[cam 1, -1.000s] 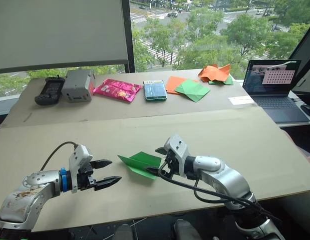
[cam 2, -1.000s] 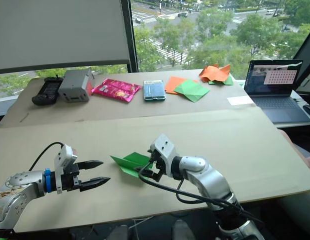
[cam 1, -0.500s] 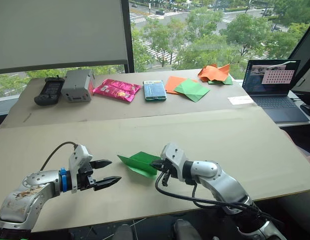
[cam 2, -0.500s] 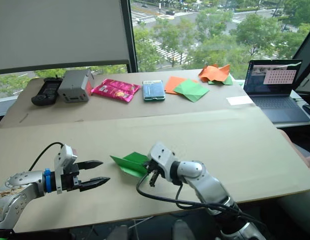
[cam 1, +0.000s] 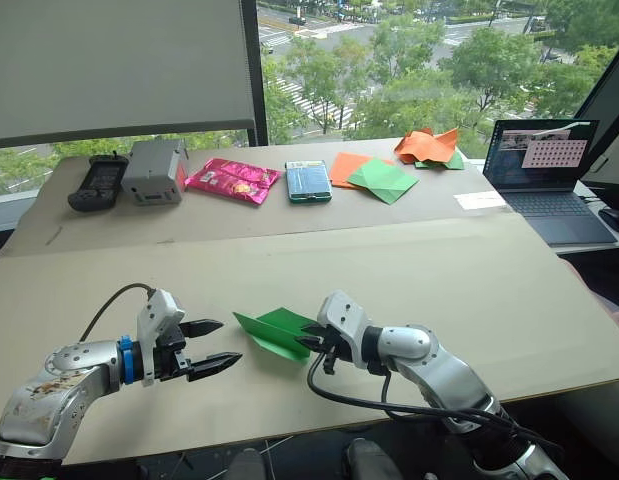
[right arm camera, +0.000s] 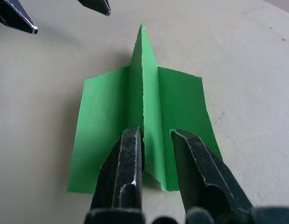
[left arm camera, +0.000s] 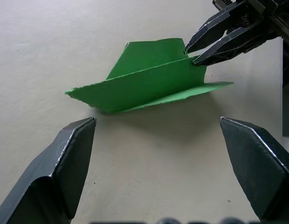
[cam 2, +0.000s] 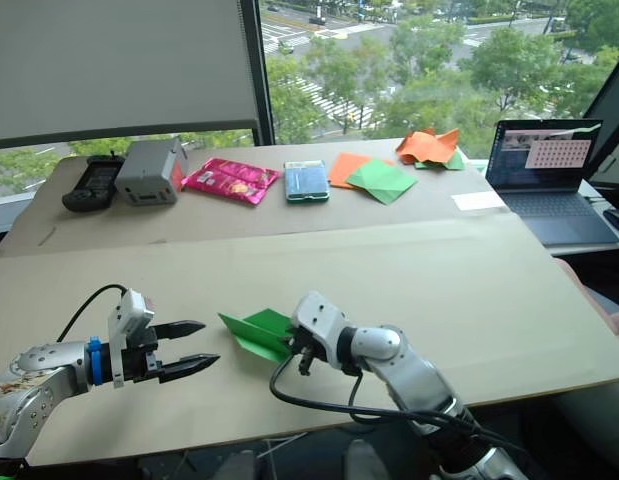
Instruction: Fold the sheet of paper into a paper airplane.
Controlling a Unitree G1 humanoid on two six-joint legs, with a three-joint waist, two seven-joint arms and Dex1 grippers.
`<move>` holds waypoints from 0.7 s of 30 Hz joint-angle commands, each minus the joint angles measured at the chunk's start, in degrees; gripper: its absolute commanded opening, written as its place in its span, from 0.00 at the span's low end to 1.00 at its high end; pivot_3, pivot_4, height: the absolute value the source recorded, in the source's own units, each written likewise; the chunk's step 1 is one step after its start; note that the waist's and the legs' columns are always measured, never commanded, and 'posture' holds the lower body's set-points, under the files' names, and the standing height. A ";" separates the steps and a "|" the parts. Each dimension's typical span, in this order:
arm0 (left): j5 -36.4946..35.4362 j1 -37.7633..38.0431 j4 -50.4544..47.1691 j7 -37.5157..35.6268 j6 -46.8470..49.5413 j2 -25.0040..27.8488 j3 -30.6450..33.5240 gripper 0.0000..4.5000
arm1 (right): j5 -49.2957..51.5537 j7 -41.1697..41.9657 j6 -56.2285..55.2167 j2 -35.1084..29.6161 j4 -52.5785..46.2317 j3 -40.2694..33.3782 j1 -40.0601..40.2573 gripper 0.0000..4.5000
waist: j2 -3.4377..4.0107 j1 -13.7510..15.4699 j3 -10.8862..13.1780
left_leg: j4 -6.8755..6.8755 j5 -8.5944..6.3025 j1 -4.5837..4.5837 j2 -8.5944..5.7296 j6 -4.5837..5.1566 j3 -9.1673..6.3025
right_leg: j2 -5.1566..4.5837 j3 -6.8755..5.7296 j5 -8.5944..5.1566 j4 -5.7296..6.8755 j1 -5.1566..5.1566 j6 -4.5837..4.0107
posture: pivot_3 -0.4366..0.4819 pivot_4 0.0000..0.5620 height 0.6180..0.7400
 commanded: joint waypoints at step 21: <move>-0.62 -1.54 -0.19 0.58 0.29 0.55 0.85 1.00 | -1.22 0.82 -1.17 1.36 0.59 -0.60 0.43 0.01 | -0.01 0.05 0.00 | 0.01 0.05 0.00 0.00 0.08 0.00 | 0.01 0.00 0.00 0.03 0.04 0.00 | 0.48 0.27 0.88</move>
